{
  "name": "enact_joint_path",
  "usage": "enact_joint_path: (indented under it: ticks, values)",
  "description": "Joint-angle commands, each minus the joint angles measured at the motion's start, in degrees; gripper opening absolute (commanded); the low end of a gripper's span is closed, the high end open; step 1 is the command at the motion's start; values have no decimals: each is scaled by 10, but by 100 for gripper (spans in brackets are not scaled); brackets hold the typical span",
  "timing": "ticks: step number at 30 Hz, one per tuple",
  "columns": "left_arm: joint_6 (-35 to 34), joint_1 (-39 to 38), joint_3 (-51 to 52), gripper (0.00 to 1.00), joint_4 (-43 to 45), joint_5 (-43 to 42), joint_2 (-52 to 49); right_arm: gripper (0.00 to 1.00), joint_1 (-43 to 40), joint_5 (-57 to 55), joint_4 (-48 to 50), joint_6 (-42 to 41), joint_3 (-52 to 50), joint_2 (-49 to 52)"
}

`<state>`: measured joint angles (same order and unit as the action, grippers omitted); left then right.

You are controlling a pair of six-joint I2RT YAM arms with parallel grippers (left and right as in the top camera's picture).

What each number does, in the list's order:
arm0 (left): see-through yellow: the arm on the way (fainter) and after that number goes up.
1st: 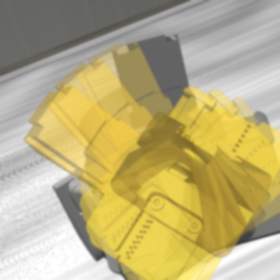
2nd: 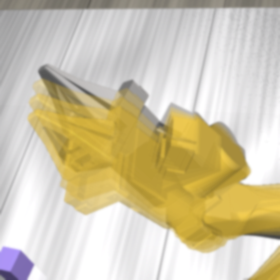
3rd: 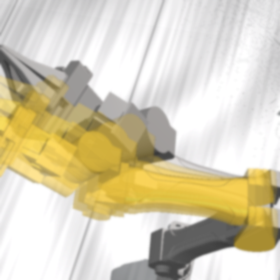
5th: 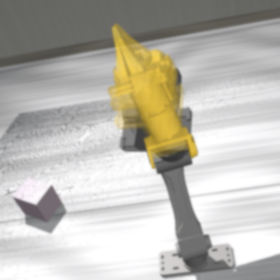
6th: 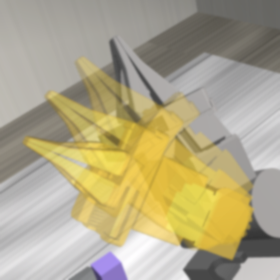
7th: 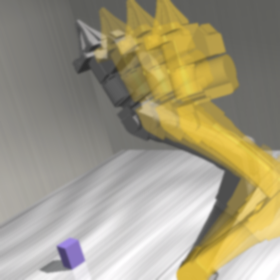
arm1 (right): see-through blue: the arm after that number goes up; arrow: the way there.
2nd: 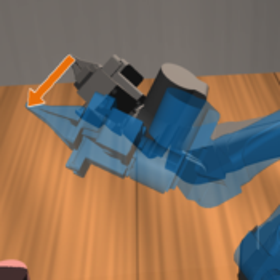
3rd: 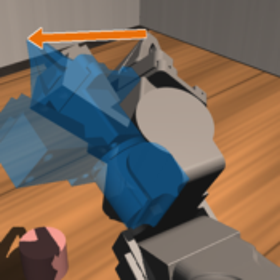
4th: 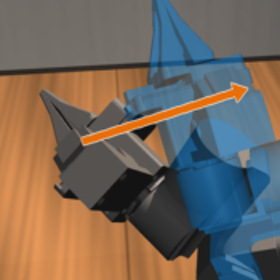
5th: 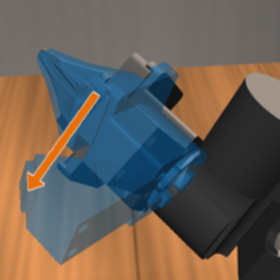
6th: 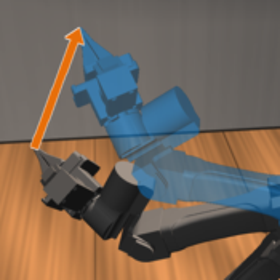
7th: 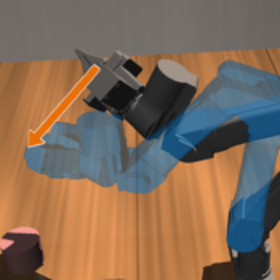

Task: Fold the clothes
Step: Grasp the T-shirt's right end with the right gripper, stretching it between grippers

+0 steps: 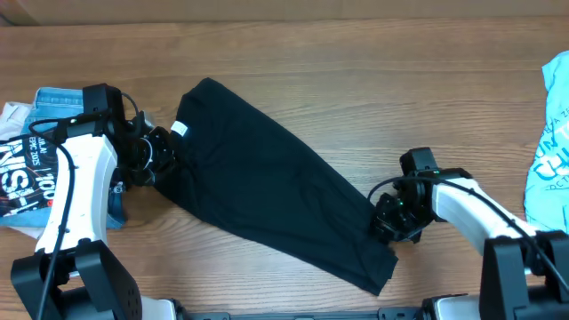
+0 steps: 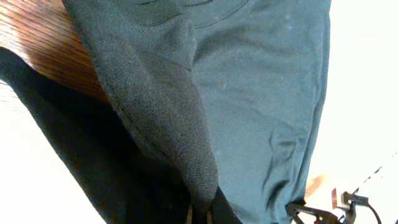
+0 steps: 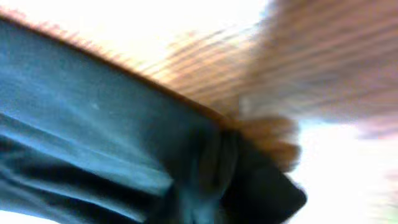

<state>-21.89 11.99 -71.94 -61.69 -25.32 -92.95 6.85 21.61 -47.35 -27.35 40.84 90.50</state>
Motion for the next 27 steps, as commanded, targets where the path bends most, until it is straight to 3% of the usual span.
enact_joint_path:
  ticks: [1,5,11,13,15,18,23,27]
  values:
    - [14,-4,-9,4,0,-11,4,4,1,-24,46,-2,-1,35]
    - [14,-4,-9,4,1,-11,4,4,-33,-57,47,-5,95,35]
    - [13,-4,-9,4,31,-11,4,4,-117,-116,42,8,333,35]
    - [14,-4,-9,4,39,-11,4,29,-134,-120,37,14,388,35]
    - [14,-4,-9,4,49,-11,4,44,-143,-119,18,33,423,35]
    - [14,-4,-9,4,57,-11,4,100,-144,-122,-46,54,432,35]
    - [13,-5,-9,4,72,-11,4,100,-140,-166,-152,68,397,38]
    - [13,-5,-9,4,82,-11,4,100,-140,-158,-169,68,348,38]
